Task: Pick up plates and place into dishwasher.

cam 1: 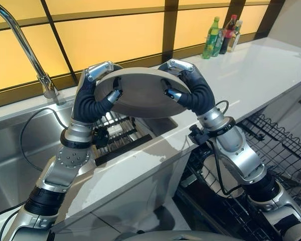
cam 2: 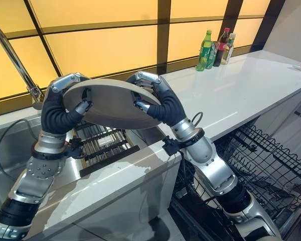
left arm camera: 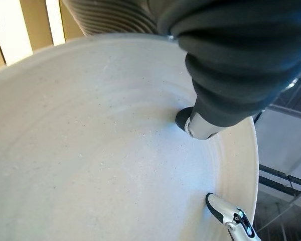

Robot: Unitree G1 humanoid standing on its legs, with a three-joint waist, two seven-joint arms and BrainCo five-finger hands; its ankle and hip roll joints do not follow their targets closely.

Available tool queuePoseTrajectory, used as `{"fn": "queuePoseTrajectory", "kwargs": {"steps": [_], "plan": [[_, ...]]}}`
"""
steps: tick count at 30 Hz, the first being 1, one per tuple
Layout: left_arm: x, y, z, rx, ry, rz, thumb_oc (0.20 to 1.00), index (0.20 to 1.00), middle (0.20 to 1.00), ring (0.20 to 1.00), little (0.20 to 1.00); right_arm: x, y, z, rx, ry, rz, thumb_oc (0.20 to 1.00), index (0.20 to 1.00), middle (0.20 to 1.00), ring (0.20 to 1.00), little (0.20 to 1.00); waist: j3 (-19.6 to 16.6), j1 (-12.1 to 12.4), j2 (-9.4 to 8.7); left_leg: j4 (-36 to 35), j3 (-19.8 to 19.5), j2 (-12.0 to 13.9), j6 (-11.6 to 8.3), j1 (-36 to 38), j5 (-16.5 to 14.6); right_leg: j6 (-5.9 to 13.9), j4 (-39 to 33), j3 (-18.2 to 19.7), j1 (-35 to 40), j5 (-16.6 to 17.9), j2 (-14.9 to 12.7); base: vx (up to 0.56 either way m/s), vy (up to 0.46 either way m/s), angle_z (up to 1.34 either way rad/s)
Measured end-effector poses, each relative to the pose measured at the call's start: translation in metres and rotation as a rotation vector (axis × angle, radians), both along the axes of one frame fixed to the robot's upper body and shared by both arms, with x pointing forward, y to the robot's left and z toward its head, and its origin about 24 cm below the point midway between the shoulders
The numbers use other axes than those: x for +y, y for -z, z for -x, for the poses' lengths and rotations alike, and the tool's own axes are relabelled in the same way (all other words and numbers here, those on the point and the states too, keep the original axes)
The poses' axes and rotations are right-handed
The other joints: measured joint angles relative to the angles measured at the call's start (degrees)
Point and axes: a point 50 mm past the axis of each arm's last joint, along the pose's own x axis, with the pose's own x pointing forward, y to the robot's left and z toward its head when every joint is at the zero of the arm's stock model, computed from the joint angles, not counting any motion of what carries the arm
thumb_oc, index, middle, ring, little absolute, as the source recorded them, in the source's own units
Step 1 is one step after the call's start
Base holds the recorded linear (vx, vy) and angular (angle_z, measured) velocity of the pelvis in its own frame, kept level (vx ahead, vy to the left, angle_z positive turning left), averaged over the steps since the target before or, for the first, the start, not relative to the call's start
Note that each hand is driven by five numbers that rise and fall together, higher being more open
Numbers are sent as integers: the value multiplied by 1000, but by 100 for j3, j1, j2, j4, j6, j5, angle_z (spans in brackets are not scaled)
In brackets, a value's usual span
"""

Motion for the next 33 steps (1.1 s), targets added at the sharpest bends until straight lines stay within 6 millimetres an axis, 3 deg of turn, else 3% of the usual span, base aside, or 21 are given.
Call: {"fn": "queuePoseTrajectory", "kwargs": {"steps": [6,14,19,25,33], "plan": [[8,-2,-4,5,-74,88,1000,1000,1000,1000,1000,1,7,-4,30,29,70,200,200,200,200,200,-13,-50,-19,-3,1,3,0,2,0,0,0,8,1,0,0,0,0,0],[29,-8,4,-97,-202,345,1000,1000,1000,1000,1000,-6,11,-6,43,88,82,200,200,200,200,200,-17,-128,-24,-29,38,24,1,9,-1,0,-1,49,-27,0,5,-3,11,-1],[64,-14,14,-173,-359,500,1000,1000,1000,1000,1000,-36,42,-11,170,231,141,200,200,200,200,200,-19,-126,-29,-39,57,46,4,8,-3,-1,-1,68,-43,-2,4,14,28,-2],[68,-7,16,-142,-387,496,1000,1000,1000,1000,1000,-67,60,-17,220,405,189,200,200,200,200,200,-10,-202,-38,-46,219,54,15,70,-23,11,-1,245,-69,6,9,55,57,-15],[102,10,36,-97,-545,516,1000,1000,1000,1000,1000,-134,81,-8,283,731,230,200,200,200,200,200,64,-473,-16,-46,686,92,59,224,-159,23,46,717,-182,47,54,47,44,-33]]}}
